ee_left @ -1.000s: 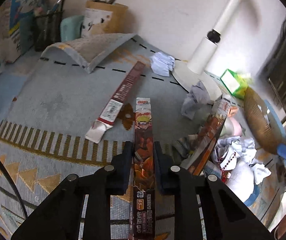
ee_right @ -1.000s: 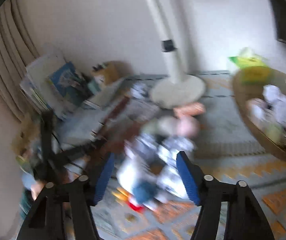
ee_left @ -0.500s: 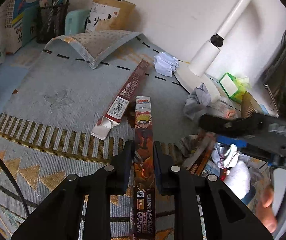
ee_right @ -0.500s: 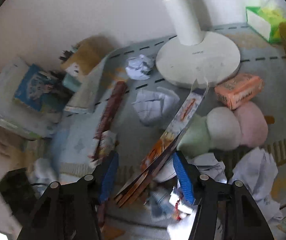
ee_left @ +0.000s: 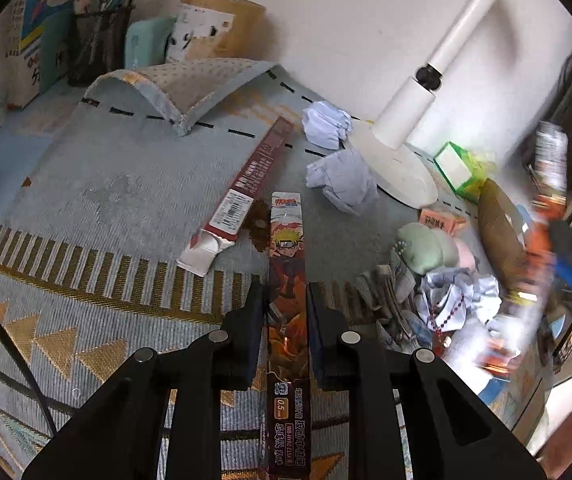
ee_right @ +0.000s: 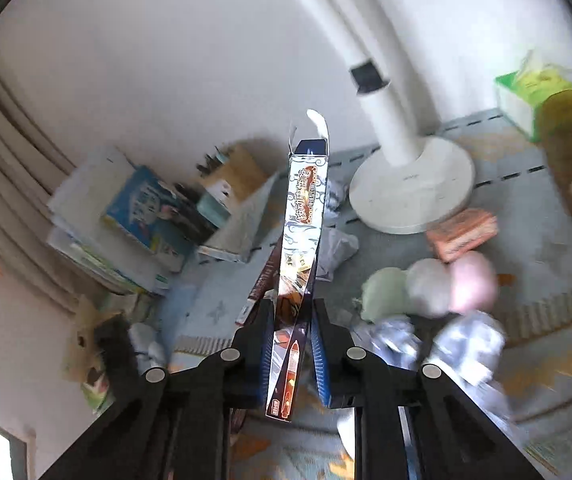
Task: Organize objects
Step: 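Grasp a long printed snack box with each gripper and lift them, then carry both long snack boxes to the gold bowl and open both grippers, then grasp the white red-bowed plush with the left gripper while the right grasps crumpled paper, then carry the plush and paper to the gold bowl and release both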
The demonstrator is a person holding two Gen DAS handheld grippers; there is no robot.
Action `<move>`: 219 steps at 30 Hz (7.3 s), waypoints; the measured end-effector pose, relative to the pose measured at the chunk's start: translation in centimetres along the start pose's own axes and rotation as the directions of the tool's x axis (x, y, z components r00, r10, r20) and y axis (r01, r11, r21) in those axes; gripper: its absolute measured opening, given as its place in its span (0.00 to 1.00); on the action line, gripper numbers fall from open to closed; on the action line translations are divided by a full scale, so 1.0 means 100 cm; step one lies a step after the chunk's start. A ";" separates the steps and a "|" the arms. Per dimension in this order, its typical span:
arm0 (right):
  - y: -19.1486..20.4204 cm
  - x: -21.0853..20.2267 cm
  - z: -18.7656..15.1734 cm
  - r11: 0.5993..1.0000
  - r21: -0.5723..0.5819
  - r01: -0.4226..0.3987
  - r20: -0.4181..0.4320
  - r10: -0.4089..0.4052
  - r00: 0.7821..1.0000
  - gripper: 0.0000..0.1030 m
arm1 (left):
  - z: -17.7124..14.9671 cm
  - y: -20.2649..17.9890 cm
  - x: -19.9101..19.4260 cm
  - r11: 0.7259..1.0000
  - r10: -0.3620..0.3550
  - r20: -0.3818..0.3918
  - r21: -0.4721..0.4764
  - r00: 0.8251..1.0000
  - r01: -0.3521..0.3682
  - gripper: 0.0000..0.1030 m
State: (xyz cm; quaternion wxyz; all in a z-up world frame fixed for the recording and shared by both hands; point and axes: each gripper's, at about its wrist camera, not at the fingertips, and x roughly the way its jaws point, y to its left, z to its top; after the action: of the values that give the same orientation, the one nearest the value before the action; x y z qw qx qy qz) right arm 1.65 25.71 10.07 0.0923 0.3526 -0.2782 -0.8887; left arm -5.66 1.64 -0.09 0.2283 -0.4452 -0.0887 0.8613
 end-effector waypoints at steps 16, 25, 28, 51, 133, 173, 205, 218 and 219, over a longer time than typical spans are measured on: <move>-0.093 -0.141 -0.060 0.963 -0.082 0.256 -0.174 -0.267 0.948 0.17 | -0.046 -0.039 -0.040 0.989 0.091 0.026 0.114 0.996 -0.094 0.23; -0.117 -0.087 -0.087 0.942 -0.149 0.301 -0.259 -0.331 0.908 0.21 | -0.089 -0.063 -0.056 0.996 0.037 0.020 0.082 0.999 -0.039 0.24; -0.121 -0.095 -0.091 0.936 -0.138 0.324 -0.239 -0.349 0.906 0.29 | -0.094 -0.065 -0.050 0.994 0.065 0.013 0.082 0.998 -0.066 0.24; -0.100 -0.127 -0.116 0.966 -0.154 0.209 -0.110 -0.227 0.968 0.16 | -0.093 -0.104 -0.068 0.981 0.132 0.004 0.139 0.991 -0.131 0.22; -0.107 -0.080 -0.056 1.000 0.014 -0.013 -0.022 0.014 1.000 0.47 | -0.074 -0.135 -0.006 0.987 -0.154 -0.102 0.036 0.983 0.158 0.74; -0.126 -0.101 -0.102 0.991 -0.117 0.069 -0.152 -0.086 0.985 0.56 | -0.131 -0.110 -0.065 0.979 0.042 -0.039 0.201 0.998 -0.034 0.71; -0.102 -0.167 -0.061 0.941 -0.156 0.300 0.179 -0.272 0.945 0.47 | -0.069 -0.218 -0.103 0.925 -0.132 0.177 0.376 0.975 0.057 0.57; -0.169 -0.229 0.059 0.820 0.126 0.559 0.381 -0.560 0.736 0.48 | 0.027 -0.338 0.004 0.904 -0.282 0.091 0.360 0.955 0.232 0.57; -0.173 -0.225 0.064 0.815 0.131 0.564 0.375 -0.567 0.733 0.48 | 0.028 -0.341 0.011 0.907 -0.287 0.087 0.346 0.954 0.241 0.57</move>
State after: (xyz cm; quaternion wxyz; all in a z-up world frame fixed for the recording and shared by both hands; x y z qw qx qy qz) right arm 14.37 50.89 17.12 -0.2420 0.2330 -0.1743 -0.9256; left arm 2.18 32.29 12.88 0.4079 -0.3245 -0.0173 0.8532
